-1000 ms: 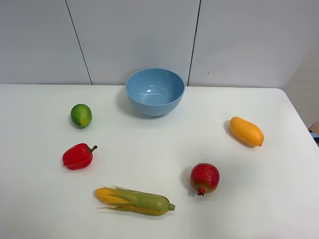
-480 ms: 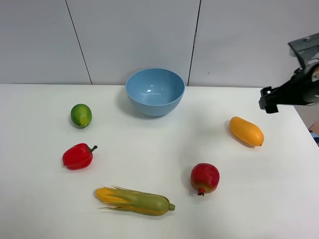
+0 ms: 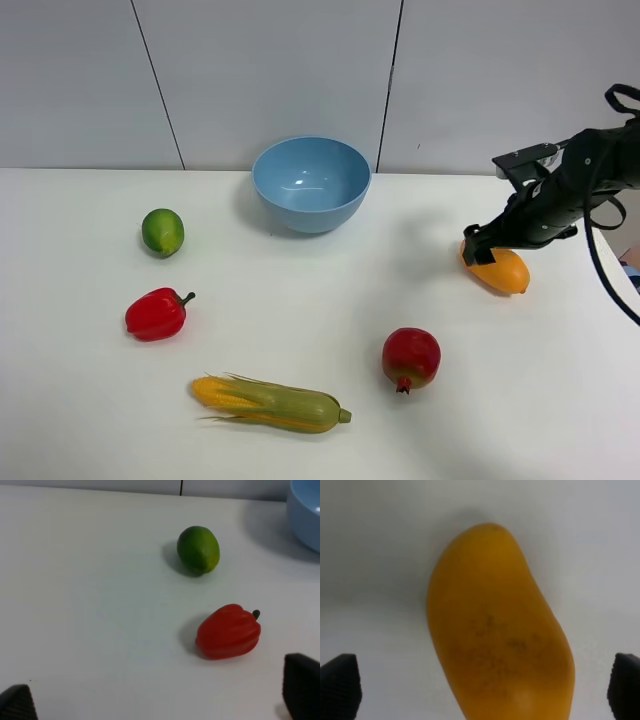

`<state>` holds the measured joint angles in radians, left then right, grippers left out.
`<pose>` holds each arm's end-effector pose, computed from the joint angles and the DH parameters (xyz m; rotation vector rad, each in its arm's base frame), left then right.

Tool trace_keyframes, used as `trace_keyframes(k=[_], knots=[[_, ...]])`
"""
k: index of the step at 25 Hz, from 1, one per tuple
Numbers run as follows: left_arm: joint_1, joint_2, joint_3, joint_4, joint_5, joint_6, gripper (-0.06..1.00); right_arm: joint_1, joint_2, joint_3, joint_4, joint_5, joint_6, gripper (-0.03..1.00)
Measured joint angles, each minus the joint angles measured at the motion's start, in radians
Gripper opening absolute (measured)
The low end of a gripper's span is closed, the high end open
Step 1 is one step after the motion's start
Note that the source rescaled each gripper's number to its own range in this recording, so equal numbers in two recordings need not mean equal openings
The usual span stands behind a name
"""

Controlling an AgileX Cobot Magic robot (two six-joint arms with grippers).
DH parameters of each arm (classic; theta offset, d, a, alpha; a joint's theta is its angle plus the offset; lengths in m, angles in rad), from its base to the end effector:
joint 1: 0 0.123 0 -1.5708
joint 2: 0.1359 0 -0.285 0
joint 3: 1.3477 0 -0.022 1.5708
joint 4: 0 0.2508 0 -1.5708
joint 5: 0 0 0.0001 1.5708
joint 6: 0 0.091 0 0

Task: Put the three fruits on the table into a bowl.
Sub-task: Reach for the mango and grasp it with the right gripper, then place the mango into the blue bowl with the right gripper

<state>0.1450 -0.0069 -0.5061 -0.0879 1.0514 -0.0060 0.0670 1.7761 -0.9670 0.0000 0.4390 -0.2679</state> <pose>-0.0053 -0.0078 0.2800 -0.1481 2.0135 -0.0166 0.3336 0.0224 0.1588 -0.4555 2.6950 -0.0570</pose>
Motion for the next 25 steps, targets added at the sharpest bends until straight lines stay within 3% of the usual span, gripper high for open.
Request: trace_keyframes(k=[9, 10, 12, 13, 14, 15, 19, 21, 25], knots=[[0.000, 0.000, 0.000, 0.000, 0.000, 0.000, 1.00, -0.016, 0.152, -0.004, 0.015, -0.128, -0.020, 1.00], [0.000, 0.000, 0.000, 0.000, 0.000, 0.000, 1.00, -0.016, 0.164, -0.004, 0.015, -0.139, -0.020, 0.97], [0.000, 0.000, 0.000, 0.000, 0.000, 0.000, 1.00, -0.016, 0.184, -0.004, 0.021, -0.144, -0.025, 0.74], [0.000, 0.000, 0.000, 0.000, 0.000, 0.000, 1.00, -0.016, 0.185, -0.004, 0.024, -0.147, -0.026, 0.47], [0.000, 0.000, 0.000, 0.000, 0.000, 0.000, 1.00, -0.016, 0.186, -0.005, 0.028, -0.148, -0.024, 0.08], [0.000, 0.000, 0.000, 0.000, 0.000, 0.000, 1.00, -0.016, 0.186, -0.006, 0.030, -0.145, -0.014, 0.00], [0.000, 0.000, 0.000, 0.000, 0.000, 0.000, 1.00, -0.016, 0.158, -0.051, 0.046, -0.082, 0.078, 0.00], [0.000, 0.000, 0.000, 0.000, 0.000, 0.000, 1.00, -0.016, 0.121, -0.121, 0.105, -0.044, 0.123, 0.00], [0.000, 0.000, 0.000, 0.000, 0.000, 0.000, 1.00, 0.024, 0.048, -0.309, 0.275, 0.016, 0.058, 0.00]])
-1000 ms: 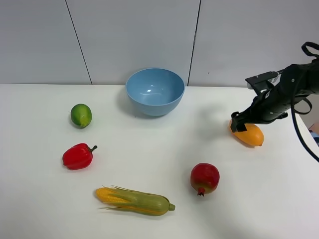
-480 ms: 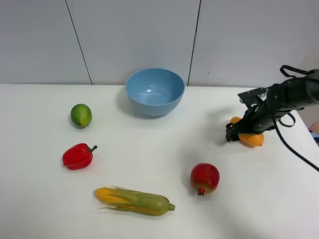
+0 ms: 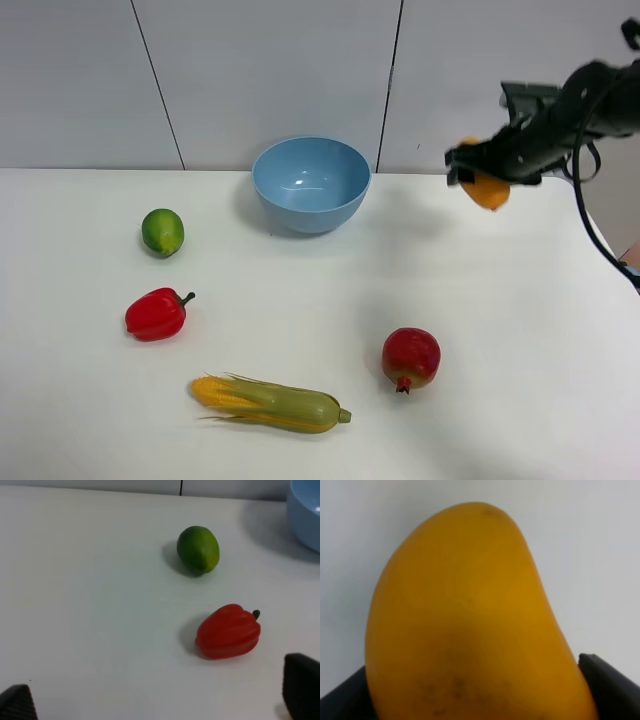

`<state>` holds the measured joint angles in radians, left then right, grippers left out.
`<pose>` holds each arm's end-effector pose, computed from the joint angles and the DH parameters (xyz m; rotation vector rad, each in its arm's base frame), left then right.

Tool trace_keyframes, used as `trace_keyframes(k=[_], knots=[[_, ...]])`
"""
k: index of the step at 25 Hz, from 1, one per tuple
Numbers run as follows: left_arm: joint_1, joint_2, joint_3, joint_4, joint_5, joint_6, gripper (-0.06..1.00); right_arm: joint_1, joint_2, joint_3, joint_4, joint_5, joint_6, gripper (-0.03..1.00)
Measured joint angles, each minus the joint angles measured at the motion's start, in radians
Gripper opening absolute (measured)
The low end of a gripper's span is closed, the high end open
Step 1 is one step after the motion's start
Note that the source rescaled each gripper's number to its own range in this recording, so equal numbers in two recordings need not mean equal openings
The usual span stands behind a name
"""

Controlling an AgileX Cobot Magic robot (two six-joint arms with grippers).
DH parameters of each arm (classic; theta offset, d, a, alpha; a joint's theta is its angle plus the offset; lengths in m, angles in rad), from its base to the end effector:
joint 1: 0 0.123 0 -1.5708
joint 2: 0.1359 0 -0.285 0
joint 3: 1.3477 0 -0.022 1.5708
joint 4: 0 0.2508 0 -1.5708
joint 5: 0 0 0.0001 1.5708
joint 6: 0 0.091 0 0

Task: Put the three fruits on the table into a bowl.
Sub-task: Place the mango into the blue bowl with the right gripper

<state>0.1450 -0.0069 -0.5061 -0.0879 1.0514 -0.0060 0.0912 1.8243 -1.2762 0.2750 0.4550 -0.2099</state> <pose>-0.0053 -0.0078 0.2800 -0.1481 2.0135 -0.0166 0.3960 0.0471 0.2239 -0.1169 2.4711 0.2035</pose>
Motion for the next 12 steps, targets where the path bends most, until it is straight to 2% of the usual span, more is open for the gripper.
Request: trace_keyframes(k=[3, 6, 12], knots=[[0.000, 0.000, 0.000, 0.000, 0.000, 0.000, 1.00, 0.074, 0.005, -0.174, 0.142, 0.059, -0.175, 0.00], [0.000, 0.000, 0.000, 0.000, 0.000, 0.000, 1.00, 0.159, 0.067, -0.315, 0.210, 0.089, -0.317, 0.00], [0.000, 0.000, 0.000, 0.000, 0.000, 0.000, 1.00, 0.276, 0.299, -0.480, 0.244, 0.106, -0.375, 0.00]])
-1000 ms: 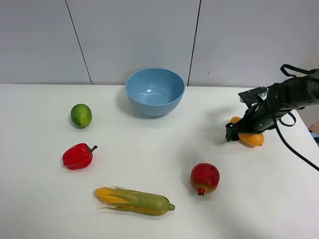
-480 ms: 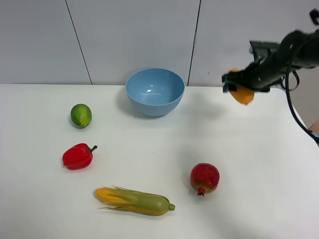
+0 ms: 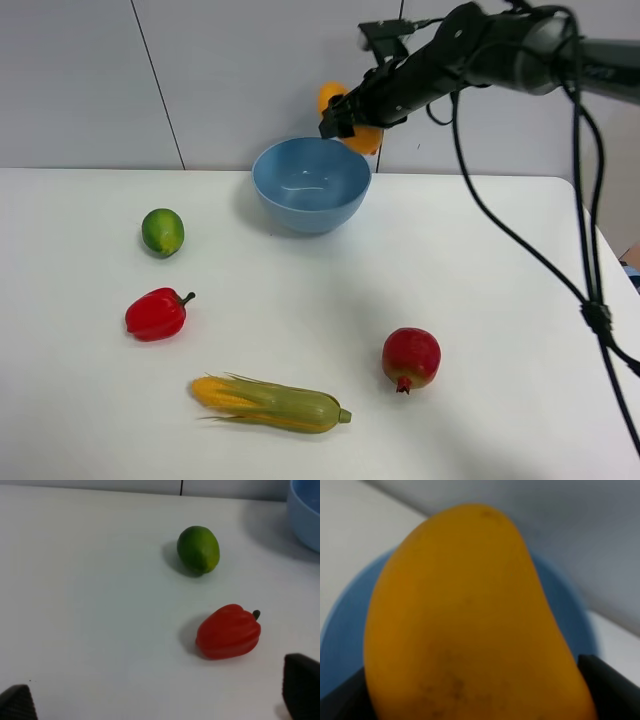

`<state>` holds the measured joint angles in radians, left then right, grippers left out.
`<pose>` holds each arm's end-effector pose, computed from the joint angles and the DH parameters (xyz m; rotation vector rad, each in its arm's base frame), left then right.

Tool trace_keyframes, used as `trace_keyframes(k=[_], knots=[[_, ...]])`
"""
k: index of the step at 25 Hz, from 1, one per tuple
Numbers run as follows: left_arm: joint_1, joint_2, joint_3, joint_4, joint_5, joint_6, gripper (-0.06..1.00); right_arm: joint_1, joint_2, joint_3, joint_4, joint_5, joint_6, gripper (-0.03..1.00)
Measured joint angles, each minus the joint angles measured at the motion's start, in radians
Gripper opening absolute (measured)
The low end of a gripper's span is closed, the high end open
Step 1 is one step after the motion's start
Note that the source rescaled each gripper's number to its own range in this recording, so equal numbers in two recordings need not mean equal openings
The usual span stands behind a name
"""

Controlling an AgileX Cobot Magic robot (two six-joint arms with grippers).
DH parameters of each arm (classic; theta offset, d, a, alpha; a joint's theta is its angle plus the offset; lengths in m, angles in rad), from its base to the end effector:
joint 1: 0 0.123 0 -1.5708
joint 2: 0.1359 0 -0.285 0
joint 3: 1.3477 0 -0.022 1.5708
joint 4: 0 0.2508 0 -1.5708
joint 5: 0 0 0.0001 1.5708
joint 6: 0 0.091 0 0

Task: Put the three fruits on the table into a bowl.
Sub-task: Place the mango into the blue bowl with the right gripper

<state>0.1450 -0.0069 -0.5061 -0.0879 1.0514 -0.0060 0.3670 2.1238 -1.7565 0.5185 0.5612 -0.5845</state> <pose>-0.0053 -0.0078 0.2800 -0.1481 2.0135 -0.0166 0.4493 0.1985 0.2330 -0.7113 2.2459 0.4275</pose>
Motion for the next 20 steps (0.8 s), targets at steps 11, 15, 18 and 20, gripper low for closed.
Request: trace_keyframes(k=[11, 15, 18, 20], knots=[[0.000, 0.000, 0.000, 0.000, 0.000, 0.000, 1.00, 0.039, 0.113, -0.087, 0.000, -0.047, 0.008, 0.39], [0.000, 0.000, 0.000, 0.000, 0.000, 0.000, 1.00, 0.043, 0.063, -0.087, -0.001, -0.013, 0.047, 0.40], [0.000, 0.000, 0.000, 0.000, 0.000, 0.000, 1.00, 0.077, 0.004, -0.087, -0.001, 0.027, 0.066, 0.40], [0.000, 0.000, 0.000, 0.000, 0.000, 0.000, 1.00, 0.112, -0.040, -0.087, -0.008, 0.083, 0.077, 0.40]])
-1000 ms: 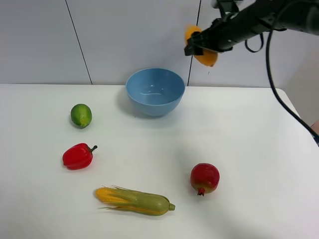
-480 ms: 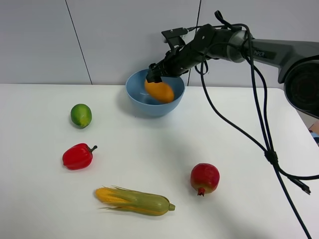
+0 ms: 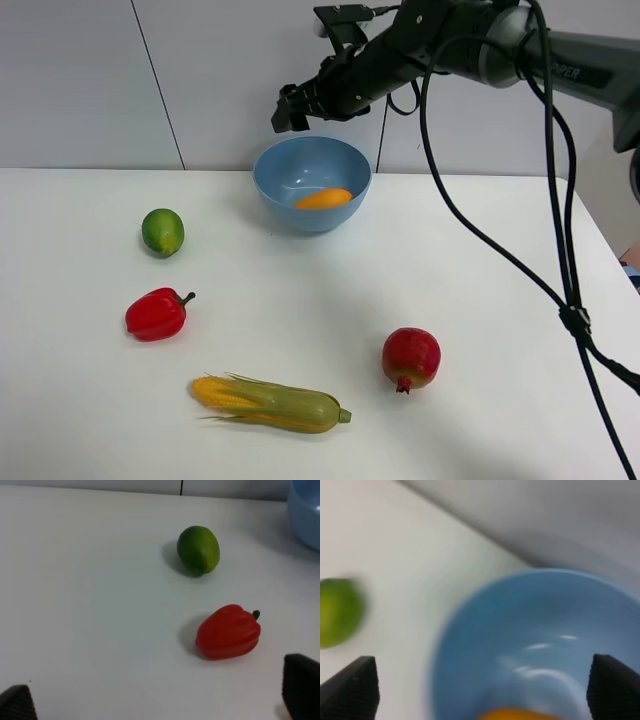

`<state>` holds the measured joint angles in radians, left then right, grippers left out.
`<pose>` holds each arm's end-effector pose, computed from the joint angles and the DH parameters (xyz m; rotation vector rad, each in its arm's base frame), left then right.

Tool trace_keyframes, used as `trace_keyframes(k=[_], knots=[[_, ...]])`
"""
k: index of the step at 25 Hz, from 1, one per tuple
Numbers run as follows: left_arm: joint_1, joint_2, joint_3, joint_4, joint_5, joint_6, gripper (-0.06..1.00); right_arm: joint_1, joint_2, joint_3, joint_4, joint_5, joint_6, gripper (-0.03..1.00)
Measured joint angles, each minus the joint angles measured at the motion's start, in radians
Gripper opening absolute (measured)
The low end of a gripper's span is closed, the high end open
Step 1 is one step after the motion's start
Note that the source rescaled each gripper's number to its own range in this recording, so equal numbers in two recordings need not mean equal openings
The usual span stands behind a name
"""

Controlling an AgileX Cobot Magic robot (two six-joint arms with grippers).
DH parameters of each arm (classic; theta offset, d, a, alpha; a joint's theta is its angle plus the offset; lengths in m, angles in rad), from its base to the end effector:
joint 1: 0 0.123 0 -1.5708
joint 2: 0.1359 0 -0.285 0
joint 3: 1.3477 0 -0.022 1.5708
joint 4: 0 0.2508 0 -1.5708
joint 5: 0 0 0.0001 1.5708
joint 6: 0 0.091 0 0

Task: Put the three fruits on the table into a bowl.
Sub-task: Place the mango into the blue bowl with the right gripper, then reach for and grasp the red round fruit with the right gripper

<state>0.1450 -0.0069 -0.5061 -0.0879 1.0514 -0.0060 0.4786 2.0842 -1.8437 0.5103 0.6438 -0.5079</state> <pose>-0.0053 -0.0078 0.2800 -0.1481 2.0135 -0.0166 0.4210 0.2485 0.2752 -0.7960 2.1846 0.5420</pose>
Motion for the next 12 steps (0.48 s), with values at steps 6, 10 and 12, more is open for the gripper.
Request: trace_keyframes(k=[6, 10, 12], knots=[[0.000, 0.000, 0.000, 0.000, 0.000, 0.000, 1.00, 0.115, -0.149, 0.000, -0.200, 0.246, 0.202, 0.40], [0.000, 0.000, 0.000, 0.000, 0.000, 0.000, 1.00, 0.142, -0.291, 0.102, -0.290, 0.332, 0.341, 0.40], [0.000, 0.000, 0.000, 0.000, 0.000, 0.000, 1.00, 0.142, -0.389, 0.210, -0.311, 0.330, 0.362, 0.40]])
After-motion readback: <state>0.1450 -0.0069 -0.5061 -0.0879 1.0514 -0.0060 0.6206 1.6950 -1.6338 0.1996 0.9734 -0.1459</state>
